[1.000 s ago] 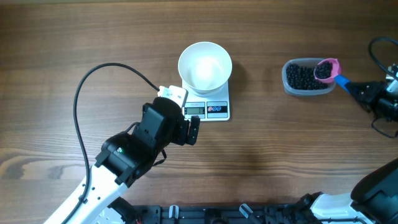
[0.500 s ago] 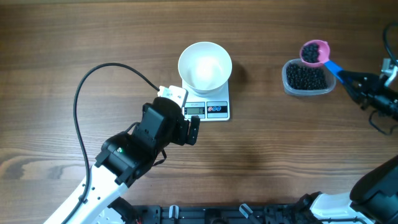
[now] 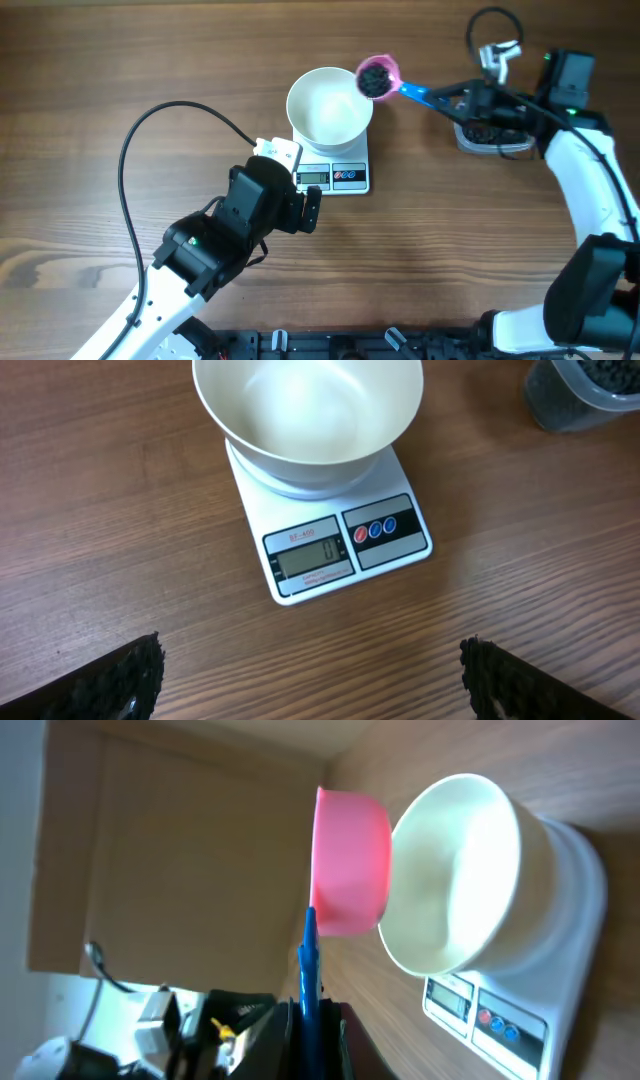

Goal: Scoop item into bowl and weigh 150g on scale
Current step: 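Lift the filled scoop and carry it over the white bowl, then tip the scoop to pour beans into the bowl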

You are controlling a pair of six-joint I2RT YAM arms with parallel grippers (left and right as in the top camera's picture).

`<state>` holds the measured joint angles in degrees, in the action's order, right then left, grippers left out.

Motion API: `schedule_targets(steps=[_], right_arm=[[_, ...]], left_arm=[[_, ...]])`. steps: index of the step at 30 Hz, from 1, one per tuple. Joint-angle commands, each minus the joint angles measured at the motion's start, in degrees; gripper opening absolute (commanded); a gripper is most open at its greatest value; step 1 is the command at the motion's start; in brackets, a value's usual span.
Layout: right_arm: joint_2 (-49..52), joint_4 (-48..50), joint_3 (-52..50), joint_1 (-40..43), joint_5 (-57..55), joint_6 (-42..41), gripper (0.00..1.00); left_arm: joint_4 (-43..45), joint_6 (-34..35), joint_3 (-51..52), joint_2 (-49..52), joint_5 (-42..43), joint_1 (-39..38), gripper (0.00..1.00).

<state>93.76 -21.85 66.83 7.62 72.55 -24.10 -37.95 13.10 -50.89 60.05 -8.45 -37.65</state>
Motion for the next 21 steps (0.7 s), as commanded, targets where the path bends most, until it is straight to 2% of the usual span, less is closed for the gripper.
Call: schedule_targets(steps=[1, 3, 5, 10, 13, 16, 21], right_arm=[[0.66, 3.52, 0.22, -5.62, -9.94, -2.86, 0.04], [0.66, 5.03, 0.22, -8.96, -17.53, -0.39, 0.04], [0.66, 5.79, 0.22, -12.76, -23.96, 7.02, 0.04], [0.66, 5.81, 0.22, -18.4, -33.55, 19.89, 0.04], [0.63, 6.03, 0.22, -21.59, -44.24, 23.82, 0.04], [0.35, 6.19, 0.33, -23.23, -46.18, 28.35, 0.04], [-3.58, 6.73, 0.35, -25.24, -54.53, 30.51, 0.04]], left_arm=[[-0.02, -0.9, -0.11, -0.02, 0.48, 0.28, 1.0], [-0.02, -0.9, -0.11, -0.02, 0.48, 0.28, 1.0], [-0.02, -0.9, -0.11, -0.02, 0.48, 0.28, 1.0], [-0.02, -0.9, -0.11, -0.02, 0.48, 0.28, 1.0], [-0.02, -0.9, -0.11, -0.02, 0.48, 0.28, 1.0], [-0.02, -0.9, -0.11, -0.02, 0.48, 0.28, 1.0], [-0.02, -0.9, -0.11, -0.02, 0.48, 0.28, 1.0]])
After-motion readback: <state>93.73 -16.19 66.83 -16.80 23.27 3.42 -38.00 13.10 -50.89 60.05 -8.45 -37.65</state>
